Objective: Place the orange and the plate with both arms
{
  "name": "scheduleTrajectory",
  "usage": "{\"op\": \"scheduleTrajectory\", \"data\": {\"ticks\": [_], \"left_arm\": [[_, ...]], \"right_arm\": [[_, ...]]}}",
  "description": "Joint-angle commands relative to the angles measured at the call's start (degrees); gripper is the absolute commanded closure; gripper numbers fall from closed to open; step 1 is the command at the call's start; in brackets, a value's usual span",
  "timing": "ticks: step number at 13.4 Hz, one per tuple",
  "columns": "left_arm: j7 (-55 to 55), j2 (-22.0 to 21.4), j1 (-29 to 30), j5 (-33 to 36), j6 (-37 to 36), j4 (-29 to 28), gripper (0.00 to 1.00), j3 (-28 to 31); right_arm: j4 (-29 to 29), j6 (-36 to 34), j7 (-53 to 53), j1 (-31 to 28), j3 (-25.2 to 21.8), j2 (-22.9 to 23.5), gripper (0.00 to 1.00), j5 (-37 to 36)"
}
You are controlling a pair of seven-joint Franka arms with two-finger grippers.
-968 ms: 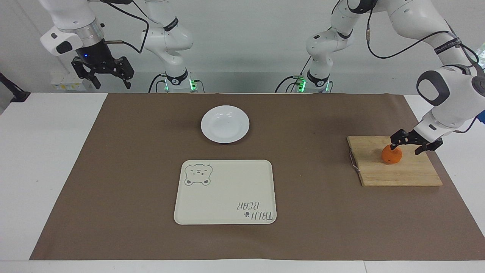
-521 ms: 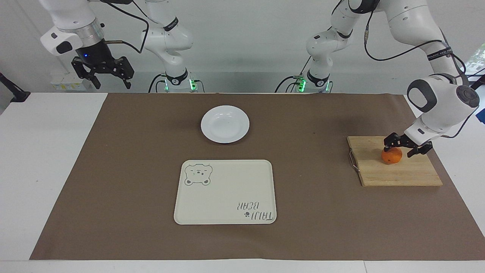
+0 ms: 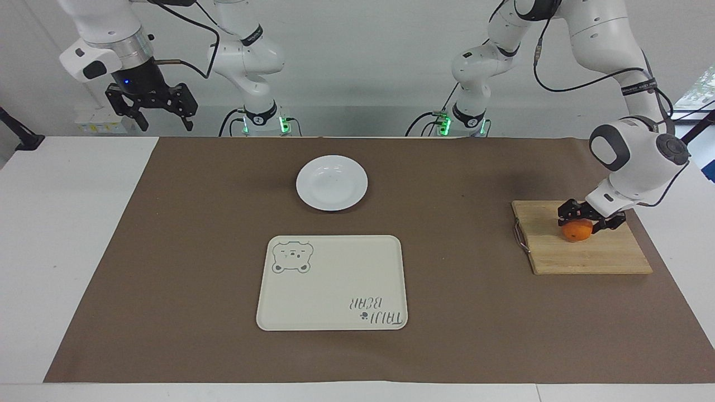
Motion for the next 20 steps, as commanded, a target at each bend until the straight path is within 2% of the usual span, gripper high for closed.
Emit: {"op": "scheduleTrajectory", "data": {"ticks": [1, 2, 5, 11, 15, 20], "left_arm": [[0.0, -0.5, 2.2, 0.8, 1.8, -1.6, 1.0, -0.5], [0.0, -0.5, 1.9, 0.8, 1.7, -0.8, 1.0, -0.5], [-0.9, -1.0, 0.9, 0.7, -5.0, 4.9, 1.0, -0.5], [-17.4, -4.5, -2.7, 0.8, -13.1, 10.9, 1.0, -0.6], [-24.3, -6.0, -4.9, 0.8, -23.0, 17.4, 1.0, -1.0], [-34.1, -9.8, -12.6, 0.7, -27.4, 17.6, 1.0, -1.2]], "right_arm": [[0.1, -1.0, -1.2, -0.3, 0.2, -0.4, 0.0, -0.4], [0.1, -1.0, -1.2, -0.3, 0.2, -0.4, 0.0, -0.4], [0.1, -1.0, -1.2, -0.3, 0.2, -0.4, 0.0, -0.4], [0.1, -1.0, -1.2, -0.3, 0.2, -0.4, 0.0, -0.4], [0.1, -1.0, -1.2, -0.3, 0.2, -0.5, 0.0, -0.4], [0.1, -1.0, -1.2, -0.3, 0.2, -0.4, 0.0, -0.4]]}}
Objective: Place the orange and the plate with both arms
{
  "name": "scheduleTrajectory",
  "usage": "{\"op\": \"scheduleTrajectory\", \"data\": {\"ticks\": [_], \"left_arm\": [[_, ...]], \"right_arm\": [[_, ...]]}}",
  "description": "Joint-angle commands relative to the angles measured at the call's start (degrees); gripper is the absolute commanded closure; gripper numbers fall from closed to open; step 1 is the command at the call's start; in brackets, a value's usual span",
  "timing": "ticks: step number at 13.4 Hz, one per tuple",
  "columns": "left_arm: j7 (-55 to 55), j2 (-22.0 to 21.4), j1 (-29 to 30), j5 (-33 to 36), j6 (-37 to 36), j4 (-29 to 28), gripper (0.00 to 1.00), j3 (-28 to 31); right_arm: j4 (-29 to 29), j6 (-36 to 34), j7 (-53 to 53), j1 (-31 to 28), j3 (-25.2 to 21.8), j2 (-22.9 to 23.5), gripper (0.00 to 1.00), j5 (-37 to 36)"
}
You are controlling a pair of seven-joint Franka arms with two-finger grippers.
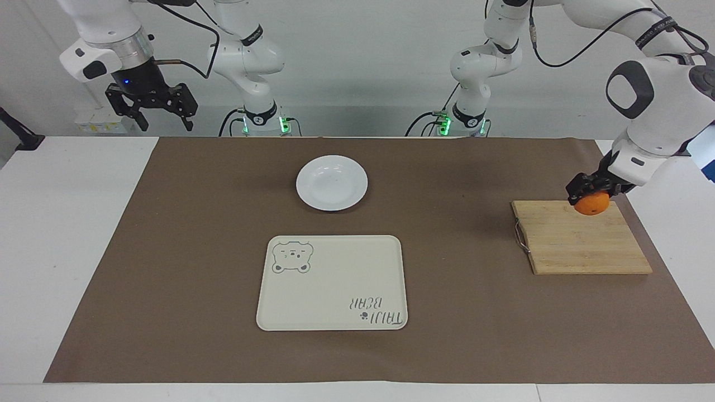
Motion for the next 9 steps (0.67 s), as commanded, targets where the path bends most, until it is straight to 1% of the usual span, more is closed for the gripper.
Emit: {"op": "scheduleTrajectory", "data": {"ticks": [1, 3, 6, 9], "left_arm": [[-4.0, -1.7, -5.1, 0.7, -3.0, 0.2, 1.0, 0.6], [-9.7, -1.9, -9.3, 0.7, -3.0, -0.1, 1.0, 0.6], [-14.6, -2.0, -14.8, 0.0, -2.1, -0.2, 1.0, 0.5], [-19.5, -3.2, -21.3, -2.6, -1.4, -1.6, 1.0, 0.2]], "right_arm": [[0.1, -1.0, -1.2, -0.3, 0.2, -0.4, 0.0, -0.4], [0.1, -1.0, -1.2, -0.3, 0.2, -0.4, 0.0, -0.4], [0.1, -1.0, -1.2, -0.3, 0.2, -0.4, 0.0, -0.4], [0.1, -1.0, -1.2, -0.3, 0.2, -0.4, 0.0, -0.4]]}}
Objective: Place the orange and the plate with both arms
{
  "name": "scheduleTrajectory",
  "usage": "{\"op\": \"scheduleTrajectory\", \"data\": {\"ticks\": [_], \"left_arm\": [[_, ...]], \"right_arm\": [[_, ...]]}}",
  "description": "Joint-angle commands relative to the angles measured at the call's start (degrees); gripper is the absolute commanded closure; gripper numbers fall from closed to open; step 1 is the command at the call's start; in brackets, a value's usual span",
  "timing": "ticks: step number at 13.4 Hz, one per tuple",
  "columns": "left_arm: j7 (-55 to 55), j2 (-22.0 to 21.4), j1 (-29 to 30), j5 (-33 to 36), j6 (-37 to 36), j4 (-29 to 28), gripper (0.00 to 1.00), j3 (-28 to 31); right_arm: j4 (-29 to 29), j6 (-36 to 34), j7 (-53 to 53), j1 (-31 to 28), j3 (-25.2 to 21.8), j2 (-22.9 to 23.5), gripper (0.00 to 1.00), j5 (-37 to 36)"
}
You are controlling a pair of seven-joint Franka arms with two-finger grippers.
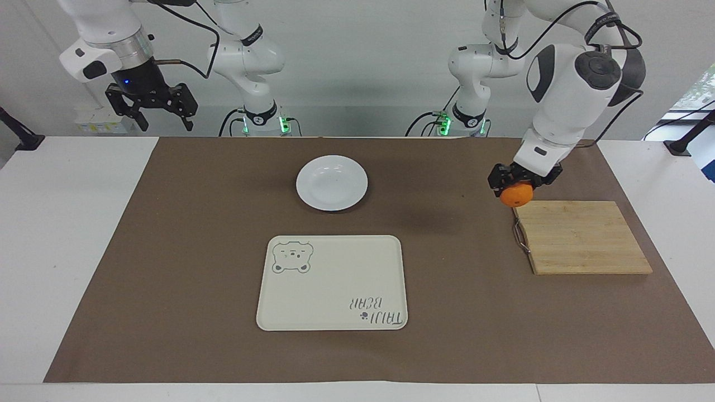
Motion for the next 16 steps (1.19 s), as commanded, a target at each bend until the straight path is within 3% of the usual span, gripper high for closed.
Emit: {"op": "scheduleTrajectory", "data": {"ticks": [1, 10, 16], "left_arm": [[-5.3, -1.9, -6.5, -1.6, 1.1, -1.7, 1.0, 0.8], [-26.0, -0.6, -26.9, -1.5, 6.5, -4.0, 1.0, 0.9], [-36.9, 1.5, -35.8, -1.0, 17.6, -11.1, 1.0, 0.9]], "right_arm": [[0.1, -1.0, -1.2, -0.3, 0.2, -0.4, 0.0, -0.4], [0.1, -1.0, -1.3, -0.3, 0.2, -0.5, 0.0, -0.4], [0.1, -1.0, -1.2, -0.3, 0.2, -0.4, 0.0, -0.4]]}}
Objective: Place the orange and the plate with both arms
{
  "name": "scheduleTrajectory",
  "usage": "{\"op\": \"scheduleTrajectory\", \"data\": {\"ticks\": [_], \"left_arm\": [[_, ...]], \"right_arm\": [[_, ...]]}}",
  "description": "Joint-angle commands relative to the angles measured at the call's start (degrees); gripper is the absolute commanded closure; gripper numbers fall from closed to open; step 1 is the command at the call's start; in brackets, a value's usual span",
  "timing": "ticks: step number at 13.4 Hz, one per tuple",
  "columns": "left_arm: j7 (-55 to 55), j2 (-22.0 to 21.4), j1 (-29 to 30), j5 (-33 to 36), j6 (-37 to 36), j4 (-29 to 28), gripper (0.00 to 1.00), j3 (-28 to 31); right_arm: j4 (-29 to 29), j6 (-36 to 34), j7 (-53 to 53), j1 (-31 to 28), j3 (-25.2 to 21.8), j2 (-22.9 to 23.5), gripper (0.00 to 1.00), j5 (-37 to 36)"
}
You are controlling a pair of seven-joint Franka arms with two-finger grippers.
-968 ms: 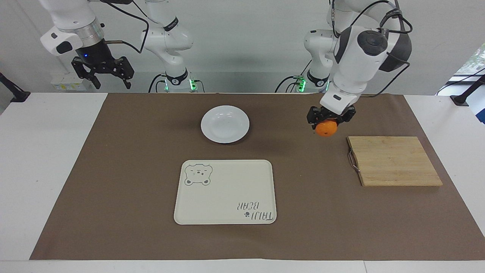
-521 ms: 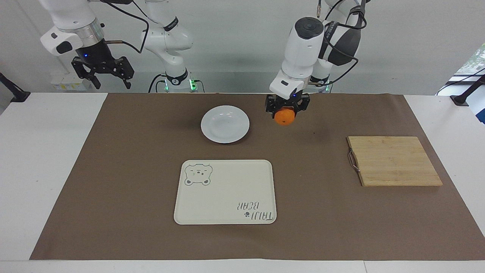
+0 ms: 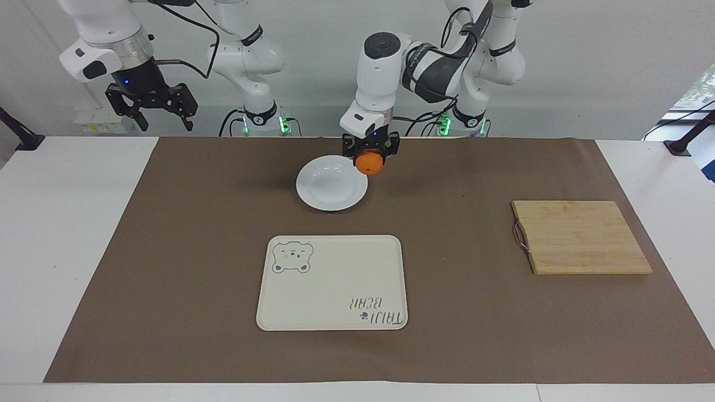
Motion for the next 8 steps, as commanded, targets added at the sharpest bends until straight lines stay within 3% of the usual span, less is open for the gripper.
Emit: {"op": "scheduleTrajectory", "data": {"ticks": [1, 8], "left_arm": [[-2.9, -0.2, -2.7, 0.0, 4.7, -3.5, 1.0, 1.2], [-7.0, 3.9, -5.3, 0.0, 13.9, -5.6, 1.0, 1.2]], "right_arm": [[0.1, -1.0, -1.2, -0.3, 0.2, -0.4, 0.0, -0.4], [0.1, -0.9, -1.2, -0.3, 0.2, -0.4, 0.0, -0.4]]}}
